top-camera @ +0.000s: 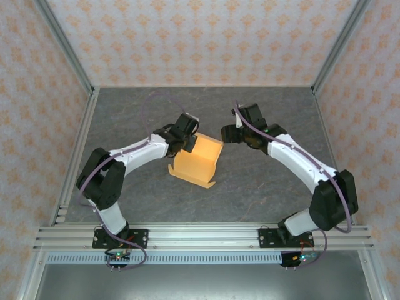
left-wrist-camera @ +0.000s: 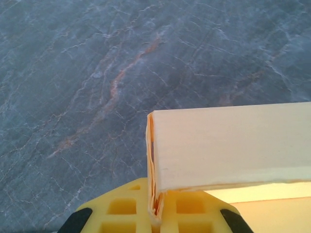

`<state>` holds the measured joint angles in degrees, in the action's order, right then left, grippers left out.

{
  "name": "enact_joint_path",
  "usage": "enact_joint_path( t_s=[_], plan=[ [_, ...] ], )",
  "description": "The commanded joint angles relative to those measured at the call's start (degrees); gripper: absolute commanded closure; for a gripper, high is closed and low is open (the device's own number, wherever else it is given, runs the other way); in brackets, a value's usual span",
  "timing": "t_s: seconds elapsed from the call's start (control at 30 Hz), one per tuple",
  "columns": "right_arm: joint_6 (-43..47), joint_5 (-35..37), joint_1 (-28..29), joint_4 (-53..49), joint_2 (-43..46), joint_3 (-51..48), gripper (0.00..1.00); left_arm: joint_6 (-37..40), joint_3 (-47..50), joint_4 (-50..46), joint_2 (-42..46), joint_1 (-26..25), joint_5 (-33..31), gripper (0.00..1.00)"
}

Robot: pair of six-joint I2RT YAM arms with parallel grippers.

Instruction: Fold the paper box

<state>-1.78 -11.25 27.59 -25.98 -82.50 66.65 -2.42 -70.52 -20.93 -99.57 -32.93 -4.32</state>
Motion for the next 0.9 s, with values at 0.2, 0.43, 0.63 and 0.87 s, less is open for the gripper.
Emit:
enact_joint_path(
  t_s=[0.2, 0.43, 0.63, 0.87],
  plan=[
    [-0.03, 6.00, -0.05, -4.92, 2.96, -0.06, 0.33, 12.53, -16.30, -31.28, -9.42, 0.23, 10.89, 1.00],
    [-1.65, 10.28, -0.26, -7.60, 4.84, -2.93, 0.33, 17.46, -27.27, -42.95, -20.01, 1.48, 9.93, 1.00],
    [-3.11, 8.99, -0.35, -7.52, 5.17, -6.52, 0.33, 18.99, -37.11, -50.14, -28.15, 1.90, 9.46, 1.00],
    [-3.98, 6.97, -0.33, -7.09, 4.26, -8.90, 0.33, 18.85, -49.72, -55.66, -36.37, 1.96, 10.51, 0.90]
  ],
)
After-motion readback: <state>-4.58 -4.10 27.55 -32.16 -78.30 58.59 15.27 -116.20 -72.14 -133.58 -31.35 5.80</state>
